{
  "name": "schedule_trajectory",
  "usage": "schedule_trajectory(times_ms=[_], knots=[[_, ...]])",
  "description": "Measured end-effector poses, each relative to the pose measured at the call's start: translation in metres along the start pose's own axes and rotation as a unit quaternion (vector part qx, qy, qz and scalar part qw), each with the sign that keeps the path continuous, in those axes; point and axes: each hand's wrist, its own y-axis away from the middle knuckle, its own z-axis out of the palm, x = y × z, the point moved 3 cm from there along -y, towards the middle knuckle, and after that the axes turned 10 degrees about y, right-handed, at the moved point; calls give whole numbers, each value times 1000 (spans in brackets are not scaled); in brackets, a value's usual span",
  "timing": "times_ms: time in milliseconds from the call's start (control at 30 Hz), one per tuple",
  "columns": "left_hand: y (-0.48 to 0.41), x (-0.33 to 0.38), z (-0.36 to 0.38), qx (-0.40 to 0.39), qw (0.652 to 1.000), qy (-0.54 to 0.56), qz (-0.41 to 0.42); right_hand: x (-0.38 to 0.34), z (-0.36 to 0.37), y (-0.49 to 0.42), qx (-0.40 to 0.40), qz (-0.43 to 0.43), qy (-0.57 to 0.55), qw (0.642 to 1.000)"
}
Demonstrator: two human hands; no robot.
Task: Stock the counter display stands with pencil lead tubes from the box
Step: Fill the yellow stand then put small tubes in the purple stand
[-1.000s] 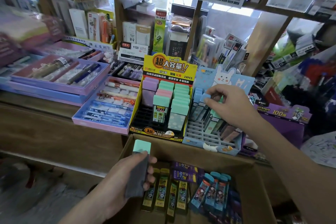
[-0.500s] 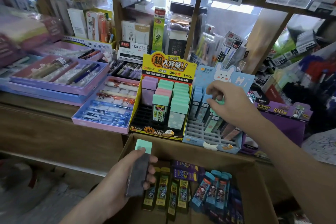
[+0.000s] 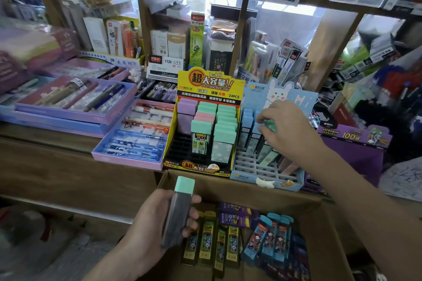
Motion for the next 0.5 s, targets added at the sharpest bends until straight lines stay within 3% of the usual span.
schedule_trajectory(times_ms=[233,367,500], knots=[[6,8,11,20,999,-1,45,-9,-18,52,130,63,-216,966],[7,13,22,36,995,-5,88,-22,-1,98,49,88,-344,934],[7,22,32,61,987,-52,139,-23,40,139,-98,135,-387,907]])
